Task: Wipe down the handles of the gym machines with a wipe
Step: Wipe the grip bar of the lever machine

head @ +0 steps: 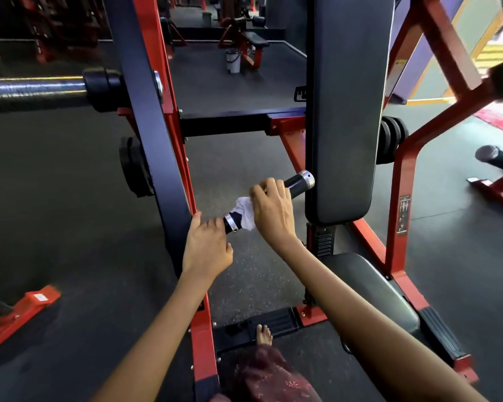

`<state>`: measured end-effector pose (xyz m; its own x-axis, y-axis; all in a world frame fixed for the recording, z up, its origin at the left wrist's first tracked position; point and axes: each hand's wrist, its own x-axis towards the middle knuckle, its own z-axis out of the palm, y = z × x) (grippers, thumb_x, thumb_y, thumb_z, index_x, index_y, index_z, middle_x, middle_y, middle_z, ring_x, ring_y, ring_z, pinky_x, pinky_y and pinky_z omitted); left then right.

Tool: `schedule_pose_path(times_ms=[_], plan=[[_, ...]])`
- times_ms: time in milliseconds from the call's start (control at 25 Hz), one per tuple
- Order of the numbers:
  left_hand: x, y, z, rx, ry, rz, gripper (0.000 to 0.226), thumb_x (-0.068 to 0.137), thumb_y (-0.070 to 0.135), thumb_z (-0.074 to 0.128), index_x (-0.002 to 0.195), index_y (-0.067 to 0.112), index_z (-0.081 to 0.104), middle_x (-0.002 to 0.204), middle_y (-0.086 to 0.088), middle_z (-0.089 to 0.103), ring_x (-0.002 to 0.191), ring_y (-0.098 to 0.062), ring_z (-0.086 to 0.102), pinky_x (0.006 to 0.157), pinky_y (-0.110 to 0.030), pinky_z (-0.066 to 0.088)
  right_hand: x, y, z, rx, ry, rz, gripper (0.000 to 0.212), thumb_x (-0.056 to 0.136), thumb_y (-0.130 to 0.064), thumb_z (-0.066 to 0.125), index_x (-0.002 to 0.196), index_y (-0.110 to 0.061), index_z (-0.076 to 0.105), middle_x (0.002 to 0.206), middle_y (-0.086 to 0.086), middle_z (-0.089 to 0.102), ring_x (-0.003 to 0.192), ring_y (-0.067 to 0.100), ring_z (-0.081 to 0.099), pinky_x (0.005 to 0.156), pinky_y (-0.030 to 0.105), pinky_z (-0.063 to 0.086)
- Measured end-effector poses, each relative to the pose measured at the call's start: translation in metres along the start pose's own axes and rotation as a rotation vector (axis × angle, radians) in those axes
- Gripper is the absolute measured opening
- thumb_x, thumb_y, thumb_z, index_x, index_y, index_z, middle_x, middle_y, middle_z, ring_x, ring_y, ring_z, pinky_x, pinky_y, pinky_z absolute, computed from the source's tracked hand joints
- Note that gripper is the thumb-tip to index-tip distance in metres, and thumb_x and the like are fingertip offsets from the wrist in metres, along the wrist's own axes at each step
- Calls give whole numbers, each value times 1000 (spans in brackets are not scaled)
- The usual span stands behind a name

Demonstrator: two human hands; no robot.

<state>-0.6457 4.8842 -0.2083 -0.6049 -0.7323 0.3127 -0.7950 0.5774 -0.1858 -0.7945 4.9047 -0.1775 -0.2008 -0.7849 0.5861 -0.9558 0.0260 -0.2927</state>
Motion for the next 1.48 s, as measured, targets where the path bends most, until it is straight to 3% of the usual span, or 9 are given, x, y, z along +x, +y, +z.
schedule_pose_path(times_ms=[120,280,440,640,880,1040,1160,1320,1480], plan=[[-1,1,0,18,25,1,42,66,42,74,84,6,64,65,-4,61,63,-19,61,98,-39,41,-13,1,-1,-6,-88,-116,12,68,2,72,74,-2,63,80,11,53,70,26,51,52,28,41],[-1,1,-2,67,30,29,40,76,46,64,92,9,64,73,-2,65,73,-18,64,102,-37,38,-20,-7,0,29,-210,-40,19,83,-4,61,101,-1,65,102,14,53,93,29,51,64,36,51],[-1,1,1,91,49,3,43,76,46,64,97,8,65,77,-2,67,75,-18,65,102,-37,38,-27,-12,2,143,-301,-136,25,81,7,59,105,1,65,95,16,58,82,33,59,58,37,52],[0,1,6,42,95,-11,44,69,44,71,91,6,65,70,-4,66,67,-19,64,99,-38,41,-15,9,-2,123,-52,60,16,83,-2,63,97,0,69,90,14,51,80,25,50,63,32,48],[-1,0,4,14,86,8,35,76,39,66,92,7,65,72,-2,65,70,-18,64,101,-39,40,-37,-13,9,174,-267,-152,28,85,3,58,112,-3,63,89,13,51,79,25,50,52,31,47],[-1,0,4,1,59,-19,39,79,40,65,97,6,63,74,-4,67,72,-18,65,104,-39,37,-8,32,-16,78,-60,174,26,90,-4,56,116,-6,60,95,11,52,87,24,51,68,37,52],[0,0,4,22,77,-12,37,77,40,66,90,6,63,67,-3,64,66,-19,63,100,-39,39,-7,1,-7,170,-141,256,31,92,-7,53,123,-4,53,112,12,55,101,21,51,82,20,38],[-1,1,2,53,87,6,34,74,38,70,86,6,65,64,-4,62,63,-19,62,94,-39,41,-20,-25,6,214,-294,-87,24,85,7,54,106,6,65,98,19,57,94,30,51,74,36,50],[-1,0,4,-1,78,-11,38,75,39,70,91,5,63,67,-6,64,67,-21,64,97,-40,39,0,32,-17,138,-168,30,26,86,7,50,105,3,67,95,18,56,87,32,54,71,44,51]])
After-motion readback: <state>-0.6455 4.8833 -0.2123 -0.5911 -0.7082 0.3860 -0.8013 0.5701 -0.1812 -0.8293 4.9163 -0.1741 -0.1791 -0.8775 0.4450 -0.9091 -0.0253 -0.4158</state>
